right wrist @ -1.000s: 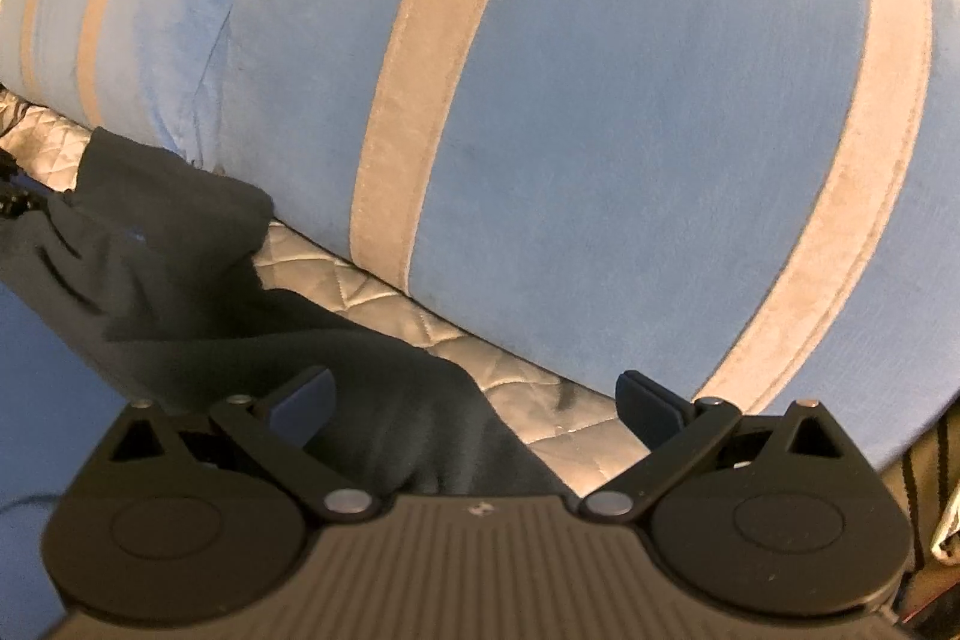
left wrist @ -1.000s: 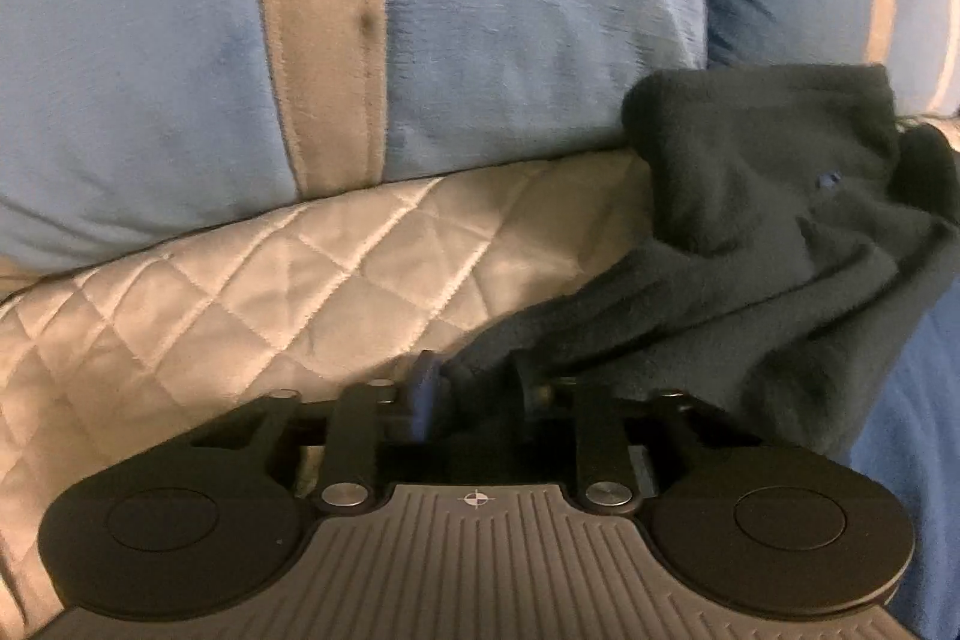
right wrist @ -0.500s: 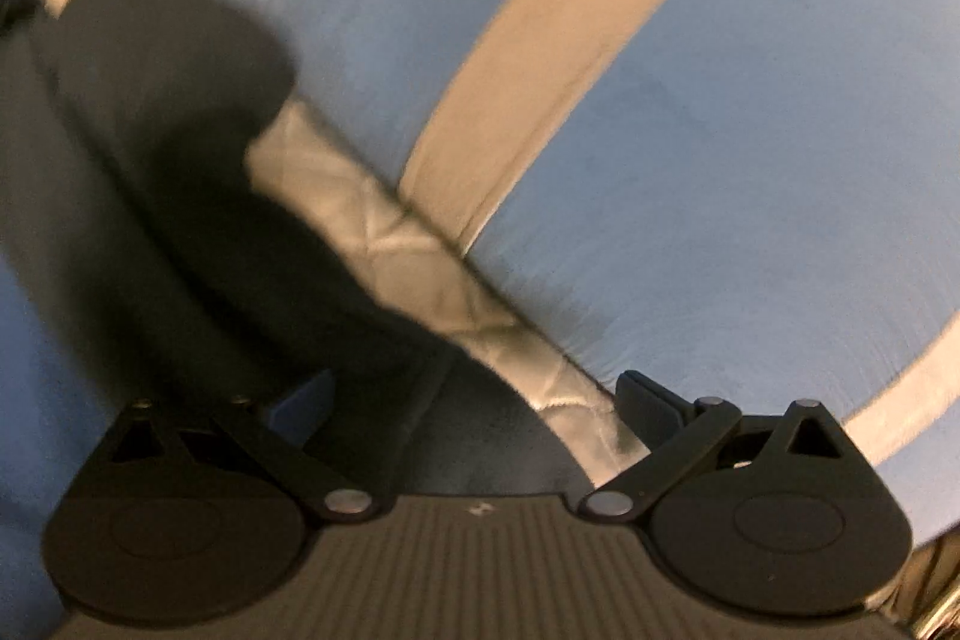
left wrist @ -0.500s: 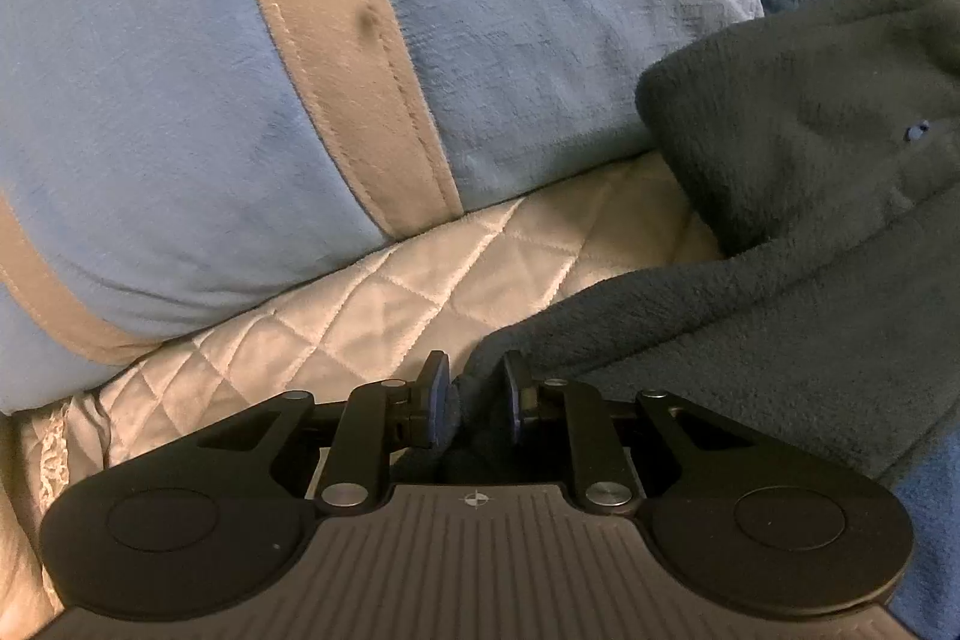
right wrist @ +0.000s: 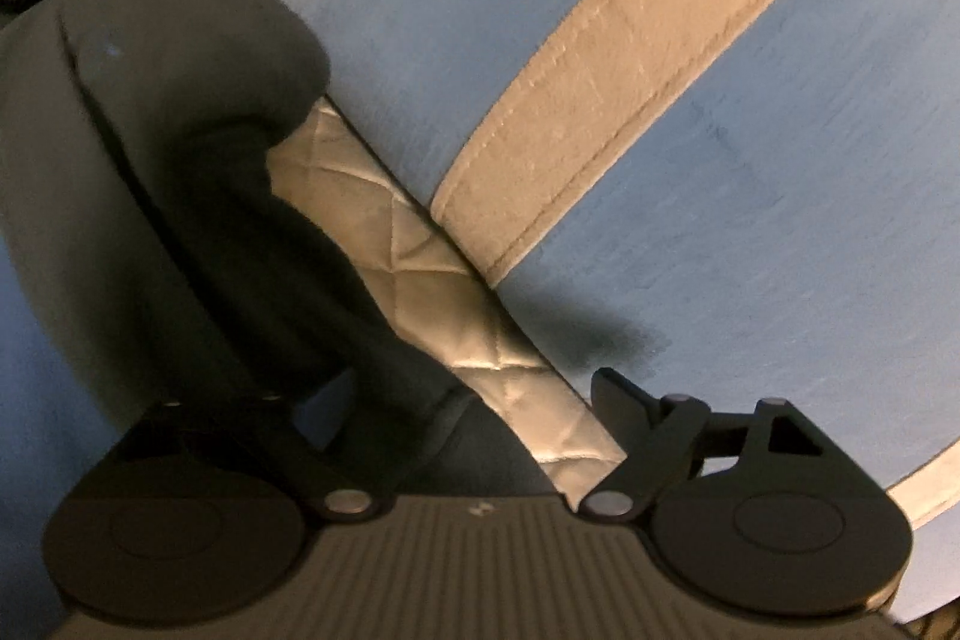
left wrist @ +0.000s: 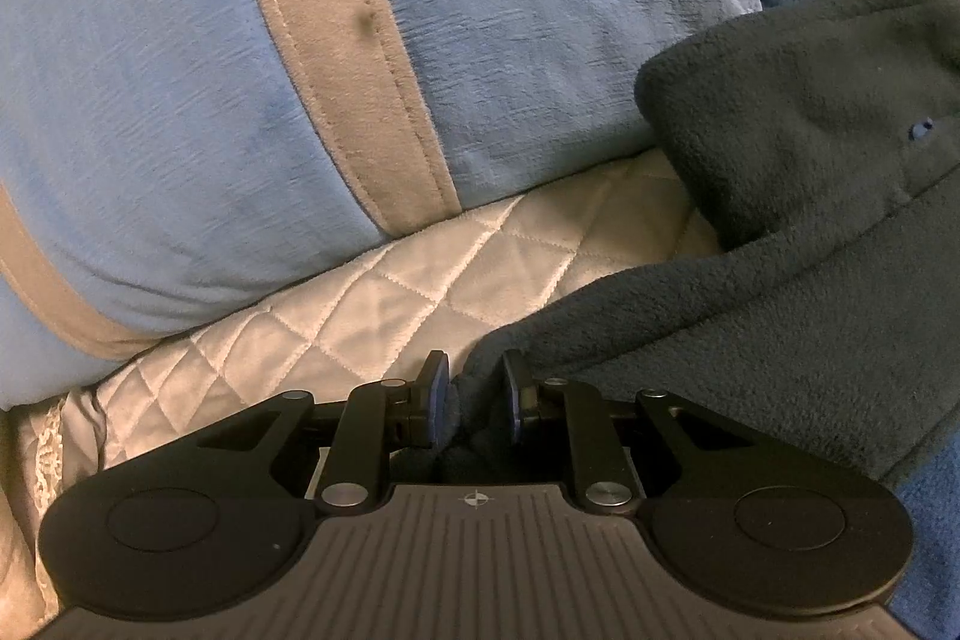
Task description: Fold clothes
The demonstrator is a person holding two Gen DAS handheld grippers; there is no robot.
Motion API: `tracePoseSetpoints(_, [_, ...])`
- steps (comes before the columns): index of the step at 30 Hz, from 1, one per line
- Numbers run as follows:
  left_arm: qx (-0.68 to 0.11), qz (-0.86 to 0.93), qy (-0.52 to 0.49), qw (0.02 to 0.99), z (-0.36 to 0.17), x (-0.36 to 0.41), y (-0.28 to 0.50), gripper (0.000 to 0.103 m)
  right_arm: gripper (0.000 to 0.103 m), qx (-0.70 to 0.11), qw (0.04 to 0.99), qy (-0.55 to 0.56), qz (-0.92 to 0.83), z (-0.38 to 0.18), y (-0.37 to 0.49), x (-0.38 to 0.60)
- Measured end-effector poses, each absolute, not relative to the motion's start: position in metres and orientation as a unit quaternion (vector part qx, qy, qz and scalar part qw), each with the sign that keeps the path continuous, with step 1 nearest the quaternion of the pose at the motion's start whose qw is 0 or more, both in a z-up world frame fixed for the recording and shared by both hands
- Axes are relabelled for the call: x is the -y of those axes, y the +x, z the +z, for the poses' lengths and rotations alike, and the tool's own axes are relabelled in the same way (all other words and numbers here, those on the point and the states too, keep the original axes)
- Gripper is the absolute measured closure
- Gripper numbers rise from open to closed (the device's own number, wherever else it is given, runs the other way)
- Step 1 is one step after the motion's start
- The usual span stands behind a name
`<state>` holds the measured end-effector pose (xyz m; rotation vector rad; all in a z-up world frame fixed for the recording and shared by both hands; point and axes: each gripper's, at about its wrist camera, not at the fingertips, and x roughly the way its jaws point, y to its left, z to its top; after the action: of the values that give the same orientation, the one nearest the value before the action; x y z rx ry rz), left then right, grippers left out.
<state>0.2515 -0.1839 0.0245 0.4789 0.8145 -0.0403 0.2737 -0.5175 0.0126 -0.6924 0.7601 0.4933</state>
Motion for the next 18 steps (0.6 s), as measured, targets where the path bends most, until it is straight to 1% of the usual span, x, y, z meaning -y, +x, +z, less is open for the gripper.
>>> tracePoseSetpoints(1, [-0.390, -0.019, 0.235, 0.890, 0.024, 0.185, 0.251, 0.083, 0.018, -0.369, 0.841, -0.317, 0.237, 0.012, 0.277, 0.518])
tracePoseSetpoints(2, [-0.388, -0.019, 0.241, 0.889, 0.023, 0.186, 0.251, 0.083, 0.030, -0.381, 0.840, -0.299, 0.244, 0.012, 0.280, 0.520])
tracePoseSetpoints(3, [-0.385, -0.018, 0.248, 0.889, 0.023, 0.188, 0.250, 0.083, 0.040, -0.398, 0.838, -0.272, 0.256, 0.012, 0.283, 0.523])
tracePoseSetpoints(4, [-0.381, -0.018, 0.256, 0.888, 0.022, 0.190, 0.249, 0.083, 0.063, -0.417, 0.834, -0.239, 0.269, 0.013, 0.286, 0.527])
tracePoseSetpoints(6, [-0.376, -0.016, 0.270, 0.886, 0.021, 0.194, 0.249, 0.084, 0.073, -0.424, 0.832, -0.228, 0.275, 0.015, 0.283, 0.528])
tracePoseSetpoints(7, [-0.374, -0.013, 0.274, 0.886, 0.021, 0.195, 0.250, 0.084, 0.081, -0.420, 0.832, -0.235, 0.275, 0.017, 0.280, 0.528])
tracePoseSetpoints(8, [-0.371, -0.009, 0.278, 0.886, 0.022, 0.196, 0.250, 0.084, 0.087, -0.412, 0.834, -0.250, 0.268, 0.018, 0.276, 0.526])
tracePoseSetpoints(11, [-0.349, 0.009, 0.299, 0.888, 0.026, 0.203, 0.254, 0.085, 0.089, -0.373, 0.846, -0.309, 0.224, 0.022, 0.265, 0.520])
tracePoseSetpoints(18, [-0.313, 0.040, 0.333, 0.889, 0.033, 0.219, 0.275, 0.085, 0.090, -0.329, 0.869, -0.333, 0.158, 0.023, 0.255, 0.523])
